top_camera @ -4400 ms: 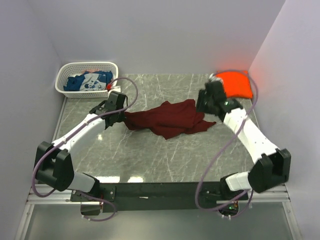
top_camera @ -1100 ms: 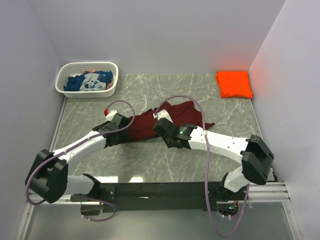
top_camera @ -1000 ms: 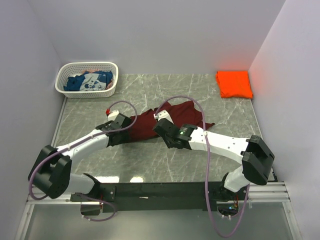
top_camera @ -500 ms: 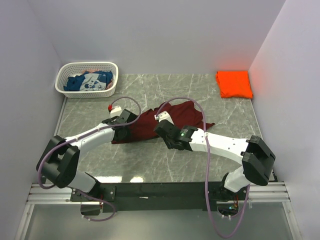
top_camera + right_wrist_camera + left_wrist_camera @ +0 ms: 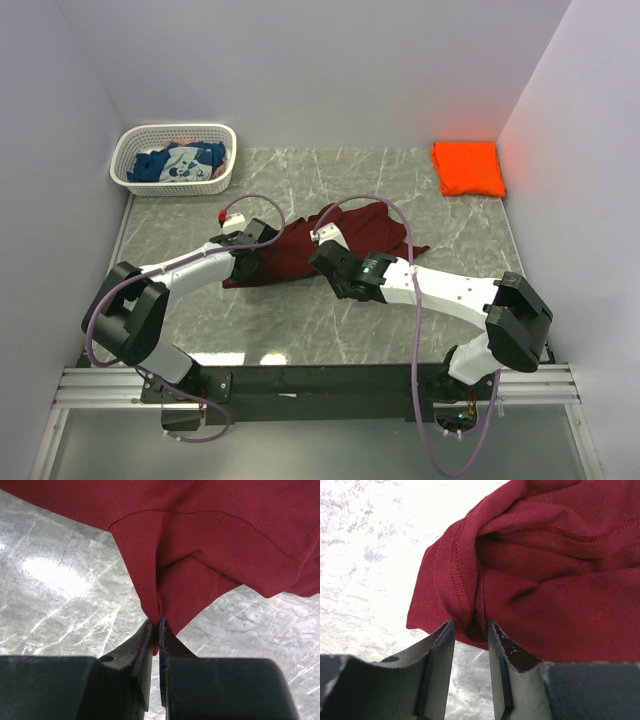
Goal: Fold and stack the t-shirts
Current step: Flatten the tshirt out
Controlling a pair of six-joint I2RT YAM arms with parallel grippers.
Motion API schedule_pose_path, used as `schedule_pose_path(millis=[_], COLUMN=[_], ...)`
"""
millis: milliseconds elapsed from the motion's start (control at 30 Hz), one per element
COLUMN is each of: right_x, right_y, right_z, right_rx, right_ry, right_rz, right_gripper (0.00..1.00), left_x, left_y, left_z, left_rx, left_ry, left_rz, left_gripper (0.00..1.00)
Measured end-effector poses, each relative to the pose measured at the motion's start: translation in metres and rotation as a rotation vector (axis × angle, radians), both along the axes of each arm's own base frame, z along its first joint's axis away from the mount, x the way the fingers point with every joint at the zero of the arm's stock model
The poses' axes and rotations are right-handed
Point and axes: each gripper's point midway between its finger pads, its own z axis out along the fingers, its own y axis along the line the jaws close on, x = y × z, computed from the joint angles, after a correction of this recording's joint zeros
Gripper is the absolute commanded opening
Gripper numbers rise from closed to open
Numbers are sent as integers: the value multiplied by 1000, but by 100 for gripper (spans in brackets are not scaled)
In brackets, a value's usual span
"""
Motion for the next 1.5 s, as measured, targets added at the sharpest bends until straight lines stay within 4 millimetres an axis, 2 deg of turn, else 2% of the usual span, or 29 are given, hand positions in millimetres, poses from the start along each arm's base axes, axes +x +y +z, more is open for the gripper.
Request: schedule_pose_path(millis=[133,200,333,367,433,633,700,767,900,967,1033,1133,1233,1333,1433,1467,1500], right_x=[-1,-2,-2,-2,-2,-4,-4,-4,-7,-10,-15,-27,-41,-59,-83,-92,-101], right_y=[-2,-2,-3,-3,-3,-6,-8,-9,-14,-16,-19,-23,-25,-23,-19,-17,-15], right_z=[-3,-4,-5,-5,-5,-7,-4,0,4,4,2,-5,-16,-26,-37,-40,-42], right_rx=[-6,-7,-7,-7,-8,-13,-9,-4,-3,1,2,5,9,27,40,45,53], right_ry=[5,6,6,7,7,8,2,-2,1,8,26,77,148,235,329,363,395], right_rz=[0,-1,-3,-3,-3,-6,-10,-13,-22,-25,-23,-15,-5,19,66,88,104], right_gripper=[3,3,3,2,2,1,1,2,2,3,4,4,5,9,21,33,37], left_x=[1,1,2,2,2,4,7,14,26,25,23,10,-9,-19,-20,-21,-21], left_y=[-1,-2,-3,-3,-3,6,18,39,102,128,147,169,181,181,176,175,173], left_z=[0,0,-1,-2,-3,-1,6,22,65,74,71,52,30,14,8,7,6], left_rx=[-3,-8,-7,-7,-6,1,-8,-35,-71,-79,-86,-123,-163,-203,-231,-238,-244], left_ry=[-2,-4,-2,-2,0,6,-3,-40,-175,-201,-191,-135,-72,-17,2,5,8], left_rz=[-2,-5,-8,-8,-10,5,36,88,247,308,351,407,460,479,469,464,459], left_gripper=[36,32,18,9,1,1,1,1,1,1,1,1,1,4,9,11,12])
